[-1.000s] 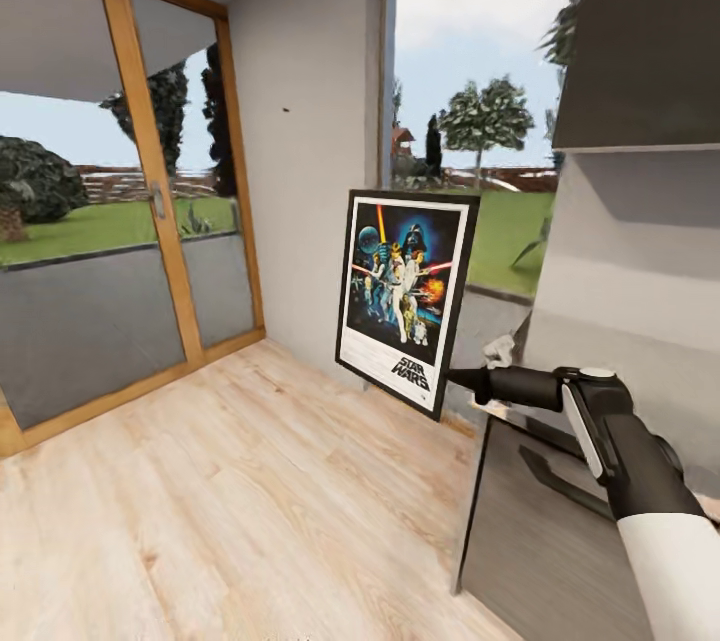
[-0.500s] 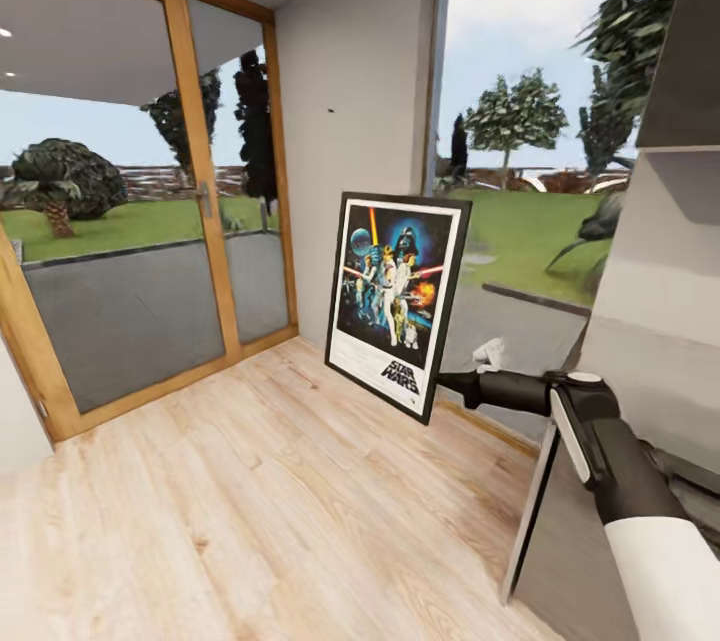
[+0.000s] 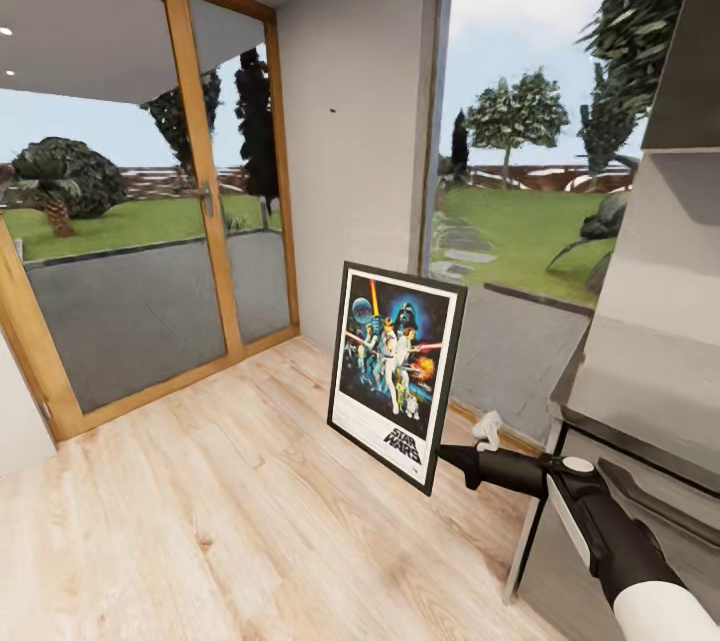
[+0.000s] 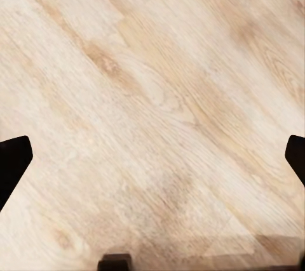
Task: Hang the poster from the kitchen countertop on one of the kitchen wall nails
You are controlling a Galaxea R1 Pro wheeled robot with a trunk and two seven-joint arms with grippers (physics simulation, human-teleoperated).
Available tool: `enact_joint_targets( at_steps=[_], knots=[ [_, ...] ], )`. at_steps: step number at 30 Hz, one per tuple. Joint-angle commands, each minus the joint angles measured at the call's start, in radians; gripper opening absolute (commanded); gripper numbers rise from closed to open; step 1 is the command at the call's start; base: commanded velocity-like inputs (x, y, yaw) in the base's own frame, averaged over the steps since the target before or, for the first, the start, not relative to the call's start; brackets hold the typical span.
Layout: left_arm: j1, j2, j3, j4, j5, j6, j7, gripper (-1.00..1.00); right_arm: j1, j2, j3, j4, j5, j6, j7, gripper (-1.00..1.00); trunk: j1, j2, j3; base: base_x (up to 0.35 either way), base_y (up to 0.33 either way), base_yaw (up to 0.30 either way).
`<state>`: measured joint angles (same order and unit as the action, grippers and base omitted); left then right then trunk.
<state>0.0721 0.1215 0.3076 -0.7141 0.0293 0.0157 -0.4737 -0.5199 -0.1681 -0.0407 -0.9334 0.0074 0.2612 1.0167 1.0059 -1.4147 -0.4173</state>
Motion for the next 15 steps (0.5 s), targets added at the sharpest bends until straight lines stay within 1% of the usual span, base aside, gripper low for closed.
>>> enact_joint_targets(
  at_steps=[1,15],
  knots=[
    [0.0,0.0,0.002,-0.001,0.003,0.002,-0.005,1.0,0.0,0.0,-0.002,0.0,-0.001,0.009,0.006,-1.0,-0.004,0.007,0.001,0.0,0.0,0.0],
    [0.0,0.0,0.001,0.001,0.003,0.002,-0.005,1.0,0.0,0.001,-0.002,0.004,-0.001,0.001,0.005,-1.0,-0.058,0.105,0.027,0.0,0.0,0.0]
  ],
)
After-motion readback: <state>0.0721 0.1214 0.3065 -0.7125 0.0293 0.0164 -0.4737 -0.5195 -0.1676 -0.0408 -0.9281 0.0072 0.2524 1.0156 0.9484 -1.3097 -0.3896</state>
